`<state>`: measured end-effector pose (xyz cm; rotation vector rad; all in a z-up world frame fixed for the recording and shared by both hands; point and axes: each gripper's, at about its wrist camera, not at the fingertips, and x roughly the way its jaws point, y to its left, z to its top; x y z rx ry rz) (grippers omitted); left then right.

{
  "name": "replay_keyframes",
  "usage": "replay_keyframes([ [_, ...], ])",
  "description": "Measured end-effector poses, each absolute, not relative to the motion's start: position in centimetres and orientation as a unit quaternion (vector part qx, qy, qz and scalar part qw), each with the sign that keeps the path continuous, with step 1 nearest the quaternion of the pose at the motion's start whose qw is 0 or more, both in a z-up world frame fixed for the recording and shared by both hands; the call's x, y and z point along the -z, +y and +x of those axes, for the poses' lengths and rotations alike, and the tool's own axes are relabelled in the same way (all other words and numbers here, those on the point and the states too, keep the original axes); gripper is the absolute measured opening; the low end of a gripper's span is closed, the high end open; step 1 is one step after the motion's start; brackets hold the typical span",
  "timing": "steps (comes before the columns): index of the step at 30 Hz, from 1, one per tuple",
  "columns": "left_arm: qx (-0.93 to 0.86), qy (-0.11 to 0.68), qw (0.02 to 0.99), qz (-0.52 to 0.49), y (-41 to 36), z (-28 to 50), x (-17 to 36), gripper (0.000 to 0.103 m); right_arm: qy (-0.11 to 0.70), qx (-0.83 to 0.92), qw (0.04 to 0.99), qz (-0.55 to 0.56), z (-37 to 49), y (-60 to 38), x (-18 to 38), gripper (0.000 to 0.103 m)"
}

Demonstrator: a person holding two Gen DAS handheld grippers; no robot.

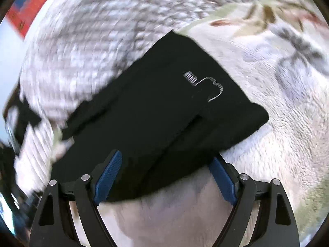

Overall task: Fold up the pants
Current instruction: 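Grasp the black pants waistband with both grippers and lift it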

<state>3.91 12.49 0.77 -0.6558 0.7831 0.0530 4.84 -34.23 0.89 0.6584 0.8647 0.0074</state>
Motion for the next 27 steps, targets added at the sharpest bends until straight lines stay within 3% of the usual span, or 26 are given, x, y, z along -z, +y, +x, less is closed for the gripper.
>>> replay_keyframes([
  [2, -0.045, 0.372, 0.871, -0.318, 13.3, 4.4, -0.4, 0.047, 0.4, -0.002, 0.853, 0.335, 5.3, -34.9, -0.6, 0.081],
  [4, -0.059, 0.371, 0.869, -0.322, 14.1, 4.6, -0.2, 0.032, 0.396, 0.01, 0.851, 0.345, 5.8, -35.4, -0.3, 0.07],
  [6, -0.067, 0.37, 0.87, -0.319, 14.5, 4.8, 0.0, 0.024, 0.388, 0.02, 0.851, 0.353, 5.7, -36.1, -0.1, 0.049],
  [9, -0.074, 0.37, 0.875, -0.304, 14.6, 5.2, 0.1, 0.013, 0.392, 0.034, 0.847, 0.357, 5.8, -36.9, 0.6, 0.028],
  [14, -0.083, 0.377, 0.878, -0.283, 14.6, 5.6, -0.2, 0.004, 0.398, 0.035, 0.846, 0.353, 6.6, -37.4, 0.7, 0.007],
  [27, -0.058, 0.363, 0.892, -0.262, 14.6, -3.4, -5.5, 0.003, 0.38, 0.015, 0.862, 0.334, 0.2, -38.2, -4.9, 0.004],
])
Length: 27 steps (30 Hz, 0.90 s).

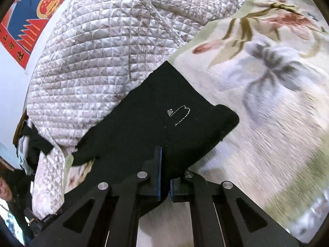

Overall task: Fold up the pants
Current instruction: 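Grasp the black pants waistband with both grippers and lift it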

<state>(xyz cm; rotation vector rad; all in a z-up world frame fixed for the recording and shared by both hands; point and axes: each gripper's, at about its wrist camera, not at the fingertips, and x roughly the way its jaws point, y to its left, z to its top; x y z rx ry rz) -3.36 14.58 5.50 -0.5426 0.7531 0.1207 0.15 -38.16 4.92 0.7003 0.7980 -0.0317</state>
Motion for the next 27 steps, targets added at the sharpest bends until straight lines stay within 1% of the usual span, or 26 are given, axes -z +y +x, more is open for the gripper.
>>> replay_keyframes([
  [3, -0.053, 0.367, 0.894, -0.252, 14.0, -6.1, -5.3, 0.004, 0.385, 0.02, 0.861, 0.333, -2.8, -38.3, -5.6, 0.004],
  [5, -0.054, 0.383, 0.888, -0.25, 13.7, -7.0, -4.2, 0.004, 0.391, 0.031, 0.86, 0.325, -4.2, -38.5, -5.5, 0.004],
  [7, -0.067, 0.408, 0.876, -0.25, 13.7, -7.0, -2.4, 0.004, 0.414, 0.048, 0.85, 0.322, -4.8, -38.8, -3.9, 0.004],
  [8, -0.071, 0.417, 0.869, -0.257, 13.8, -7.0, -1.7, 0.004, 0.427, 0.056, 0.842, 0.325, -4.8, -39.0, -3.1, 0.002],
  [9, -0.069, 0.417, 0.866, -0.266, 14.0, -7.3, -1.4, 0.004, 0.433, 0.06, 0.835, 0.333, -5.0, -39.2, -2.4, 0.002],
  [11, -0.072, 0.408, 0.872, -0.26, 13.8, -7.7, -1.8, 0.004, 0.435, 0.059, 0.832, 0.341, -5.4, -39.3, -1.7, 0.002],
  [13, -0.073, 0.404, 0.871, -0.27, 14.1, -7.9, -2.0, 0.009, 0.435, 0.05, 0.827, 0.351, -5.5, -39.4, -1.4, 0.002],
  [18, -0.105, 0.393, 0.864, -0.297, 16.0, -8.3, -2.2, 0.009, 0.429, 0.047, 0.826, 0.363, -5.6, -39.6, -1.9, 0.008],
  [19, -0.117, 0.388, 0.868, -0.287, 16.1, -8.6, -2.5, 0.005, 0.428, 0.047, 0.826, 0.363, -5.7, -39.5, -2.1, 0.008],
  [23, -0.143, 0.357, 0.891, -0.243, 16.2, -9.6, -4.5, 0.005, 0.412, 0.05, 0.837, 0.357, -6.3, -39.4, -2.8, 0.008],
  [27, -0.19, 0.369, 0.885, -0.21, 16.3, -9.6, -4.8, 0.005, 0.436, 0.082, 0.821, 0.36, -6.6, -39.5, -1.8, 0.008],
])
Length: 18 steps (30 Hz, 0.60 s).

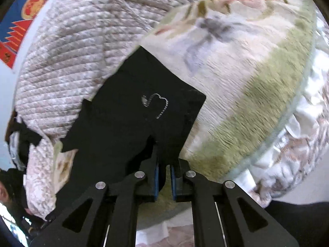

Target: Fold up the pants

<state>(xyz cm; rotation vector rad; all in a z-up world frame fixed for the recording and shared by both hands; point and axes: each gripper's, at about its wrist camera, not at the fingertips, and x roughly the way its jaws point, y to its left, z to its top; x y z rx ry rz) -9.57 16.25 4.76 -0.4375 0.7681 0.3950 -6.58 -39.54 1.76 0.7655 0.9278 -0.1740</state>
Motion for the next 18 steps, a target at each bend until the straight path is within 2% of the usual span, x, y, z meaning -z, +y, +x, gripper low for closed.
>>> replay_keyframes([
  [1, -0.199, 0.373, 0.882, -0.209, 16.5, -9.7, -4.8, 0.005, 0.437, 0.091, 0.816, 0.368, -6.8, -39.7, -1.6, 0.009],
  [4, -0.236, 0.367, 0.875, -0.208, 17.5, -10.7, -5.4, 0.007, 0.426, 0.12, 0.824, 0.355, -7.9, -40.2, -2.7, 0.026],
  [8, -0.238, 0.348, 0.886, -0.193, 17.5, -10.5, -7.3, 0.007, 0.395, 0.16, 0.855, 0.295, -8.5, -40.2, -5.7, 0.029],
  [9, -0.221, 0.349, 0.891, -0.189, 16.9, -9.8, -7.6, 0.01, 0.381, 0.171, 0.864, 0.282, -8.5, -40.2, -6.5, 0.029],
  [11, -0.167, 0.364, 0.898, -0.181, 15.1, -7.7, -7.9, 0.023, 0.369, 0.166, 0.88, 0.25, -7.7, -39.6, -7.6, 0.03],
  [12, -0.13, 0.375, 0.901, -0.177, 14.0, -6.4, -7.8, 0.038, 0.373, 0.148, 0.887, 0.228, -6.9, -38.9, -7.8, 0.031],
  [13, -0.089, 0.389, 0.901, -0.169, 13.0, -5.1, -7.6, 0.045, 0.385, 0.114, 0.895, 0.193, -5.6, -37.6, -8.0, 0.031],
  [18, -0.02, 0.442, 0.89, -0.109, 10.1, 1.0, -5.0, 0.045, 0.444, 0.027, 0.891, 0.088, -0.1, -33.4, -6.5, 0.031],
])
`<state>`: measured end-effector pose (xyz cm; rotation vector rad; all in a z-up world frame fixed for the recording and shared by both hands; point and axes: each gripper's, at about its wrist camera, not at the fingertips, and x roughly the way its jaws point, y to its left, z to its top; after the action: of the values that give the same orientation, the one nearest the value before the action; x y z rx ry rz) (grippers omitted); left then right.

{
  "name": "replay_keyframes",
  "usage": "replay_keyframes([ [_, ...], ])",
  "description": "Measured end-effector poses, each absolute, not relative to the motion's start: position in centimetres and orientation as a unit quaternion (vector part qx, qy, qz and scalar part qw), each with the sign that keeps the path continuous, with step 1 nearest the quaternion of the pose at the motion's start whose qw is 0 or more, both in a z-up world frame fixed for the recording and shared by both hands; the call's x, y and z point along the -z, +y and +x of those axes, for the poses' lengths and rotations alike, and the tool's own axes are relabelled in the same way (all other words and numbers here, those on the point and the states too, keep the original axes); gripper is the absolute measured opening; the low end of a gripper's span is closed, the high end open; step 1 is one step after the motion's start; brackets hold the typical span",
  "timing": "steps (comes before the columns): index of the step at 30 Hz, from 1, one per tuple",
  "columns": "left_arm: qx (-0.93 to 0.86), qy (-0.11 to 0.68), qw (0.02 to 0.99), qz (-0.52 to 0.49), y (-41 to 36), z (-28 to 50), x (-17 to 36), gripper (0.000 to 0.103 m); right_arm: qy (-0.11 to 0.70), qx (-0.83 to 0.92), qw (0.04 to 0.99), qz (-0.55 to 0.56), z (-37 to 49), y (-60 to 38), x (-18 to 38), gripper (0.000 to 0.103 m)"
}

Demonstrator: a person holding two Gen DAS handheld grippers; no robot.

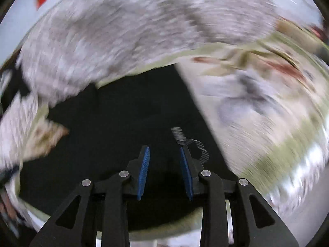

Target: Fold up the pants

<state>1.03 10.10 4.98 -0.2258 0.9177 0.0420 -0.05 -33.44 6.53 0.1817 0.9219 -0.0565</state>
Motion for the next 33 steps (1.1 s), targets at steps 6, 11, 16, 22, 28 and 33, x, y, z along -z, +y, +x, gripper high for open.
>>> replay_keyframes([
  [6, -0.126, 0.442, 0.884, -0.083, 13.3, 1.8, -3.0, 0.03, 0.477, 0.081, 0.869, 0.102, 2.0, -36.1, -2.4, 0.031],
  [11, -0.133, 0.42, 0.894, -0.086, 12.7, 1.0, -4.2, 0.031, 0.442, 0.095, 0.886, 0.104, 1.4, -36.1, -4.3, 0.031],
  [16, -0.047, 0.395, 0.916, -0.049, 7.0, 1.2, -5.5, 0.049, 0.437, -0.002, 0.897, 0.068, 2.3, -30.5, -3.7, 0.048],
  [22, 0.013, 0.459, 0.888, -0.022, 3.0, 2.7, -2.7, 0.051, 0.453, -0.068, 0.889, 0.012, 3.1, -25.3, -2.3, 0.048],
  [28, -0.019, 0.47, 0.882, -0.03, 4.0, 2.7, -2.2, 0.051, 0.469, -0.06, 0.881, 0.009, 3.6, -25.4, -1.3, 0.048],
  [33, -0.018, 0.47, 0.882, -0.031, 3.9, 2.5, -2.2, 0.051, 0.466, -0.065, 0.882, 0.013, 2.8, -25.4, -1.9, 0.049],
])
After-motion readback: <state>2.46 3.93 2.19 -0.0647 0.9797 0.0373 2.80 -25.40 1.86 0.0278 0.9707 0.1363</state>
